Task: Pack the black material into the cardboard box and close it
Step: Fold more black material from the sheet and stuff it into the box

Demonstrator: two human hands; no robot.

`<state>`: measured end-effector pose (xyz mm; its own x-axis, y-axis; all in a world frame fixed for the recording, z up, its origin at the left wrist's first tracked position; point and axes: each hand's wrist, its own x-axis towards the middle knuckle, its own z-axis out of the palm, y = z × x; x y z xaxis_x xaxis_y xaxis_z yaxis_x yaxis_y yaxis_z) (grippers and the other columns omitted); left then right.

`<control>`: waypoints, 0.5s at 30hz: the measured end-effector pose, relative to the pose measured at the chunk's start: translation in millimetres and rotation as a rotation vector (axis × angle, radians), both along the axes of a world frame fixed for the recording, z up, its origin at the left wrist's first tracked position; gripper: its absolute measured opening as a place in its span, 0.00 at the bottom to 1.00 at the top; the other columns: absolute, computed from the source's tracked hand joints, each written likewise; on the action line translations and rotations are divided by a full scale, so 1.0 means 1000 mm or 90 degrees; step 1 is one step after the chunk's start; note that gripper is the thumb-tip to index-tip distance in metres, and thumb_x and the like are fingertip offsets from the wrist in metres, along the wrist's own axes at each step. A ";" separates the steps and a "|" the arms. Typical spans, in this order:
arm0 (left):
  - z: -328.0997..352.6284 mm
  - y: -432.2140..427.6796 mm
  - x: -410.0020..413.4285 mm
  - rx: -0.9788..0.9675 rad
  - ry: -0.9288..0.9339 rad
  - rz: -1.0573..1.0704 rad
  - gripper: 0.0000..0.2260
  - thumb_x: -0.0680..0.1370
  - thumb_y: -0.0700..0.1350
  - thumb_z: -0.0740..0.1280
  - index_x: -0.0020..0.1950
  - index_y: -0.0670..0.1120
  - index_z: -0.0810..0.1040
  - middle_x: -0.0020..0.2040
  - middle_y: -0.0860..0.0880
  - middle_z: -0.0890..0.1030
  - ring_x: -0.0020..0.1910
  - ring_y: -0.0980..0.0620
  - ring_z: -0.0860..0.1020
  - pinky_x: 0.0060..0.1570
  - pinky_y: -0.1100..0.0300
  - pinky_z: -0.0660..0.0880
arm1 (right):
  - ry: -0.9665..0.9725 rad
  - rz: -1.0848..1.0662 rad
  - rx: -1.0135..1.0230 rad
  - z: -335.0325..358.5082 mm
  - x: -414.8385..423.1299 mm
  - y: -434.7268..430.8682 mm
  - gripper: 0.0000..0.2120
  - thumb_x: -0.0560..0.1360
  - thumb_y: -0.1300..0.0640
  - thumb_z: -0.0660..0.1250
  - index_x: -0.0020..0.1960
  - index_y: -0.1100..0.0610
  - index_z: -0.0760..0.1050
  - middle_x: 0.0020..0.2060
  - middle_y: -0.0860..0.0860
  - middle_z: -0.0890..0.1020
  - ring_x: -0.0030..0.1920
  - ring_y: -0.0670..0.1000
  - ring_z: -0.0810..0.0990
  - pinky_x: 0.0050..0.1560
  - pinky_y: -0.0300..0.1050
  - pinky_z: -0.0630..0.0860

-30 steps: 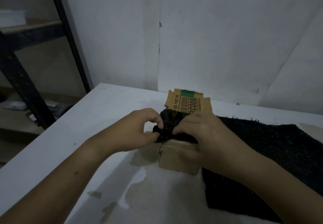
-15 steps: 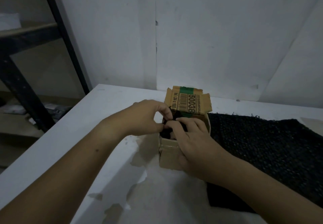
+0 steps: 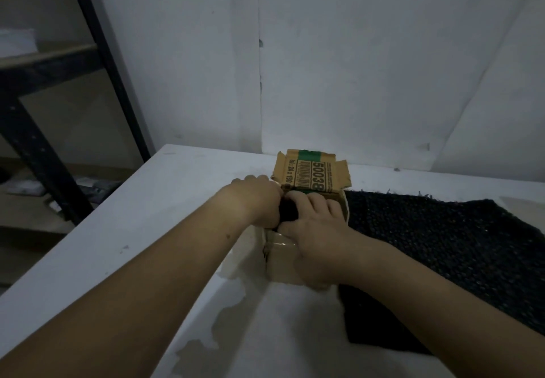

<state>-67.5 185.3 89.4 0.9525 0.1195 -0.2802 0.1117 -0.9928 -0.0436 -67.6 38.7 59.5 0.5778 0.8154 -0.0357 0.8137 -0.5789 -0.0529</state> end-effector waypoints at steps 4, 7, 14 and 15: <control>0.003 0.002 0.001 -0.038 0.056 -0.014 0.13 0.78 0.48 0.63 0.61 0.47 0.79 0.53 0.47 0.80 0.49 0.47 0.78 0.43 0.59 0.72 | 0.100 0.019 -0.011 0.016 0.009 -0.011 0.26 0.70 0.53 0.69 0.68 0.42 0.71 0.75 0.49 0.56 0.71 0.56 0.55 0.70 0.53 0.54; 0.001 0.001 0.004 -0.029 0.074 -0.022 0.13 0.78 0.46 0.63 0.60 0.46 0.79 0.55 0.46 0.81 0.50 0.48 0.78 0.44 0.58 0.72 | 0.165 -0.006 0.070 0.025 0.018 -0.028 0.36 0.66 0.48 0.74 0.72 0.44 0.66 0.72 0.43 0.64 0.71 0.49 0.61 0.72 0.49 0.59; -0.003 0.006 0.003 -0.067 0.047 -0.020 0.11 0.77 0.45 0.64 0.56 0.46 0.80 0.51 0.47 0.81 0.47 0.49 0.78 0.40 0.60 0.71 | 0.151 -0.050 -0.024 0.043 0.040 -0.026 0.49 0.65 0.40 0.76 0.78 0.41 0.53 0.74 0.47 0.58 0.73 0.50 0.47 0.74 0.53 0.48; -0.003 0.007 0.002 -0.085 0.036 -0.019 0.10 0.76 0.45 0.64 0.55 0.47 0.80 0.50 0.47 0.81 0.46 0.49 0.78 0.40 0.60 0.71 | 0.163 -0.060 -0.043 0.042 0.045 -0.022 0.49 0.64 0.38 0.76 0.78 0.40 0.53 0.75 0.49 0.56 0.75 0.52 0.45 0.74 0.55 0.48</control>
<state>-65.6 192.7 86.1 0.9372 0.0488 -0.3453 0.0827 -0.9930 0.0841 -22.9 16.4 101.9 0.6160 0.7495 -0.2425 0.7215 -0.6604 -0.2081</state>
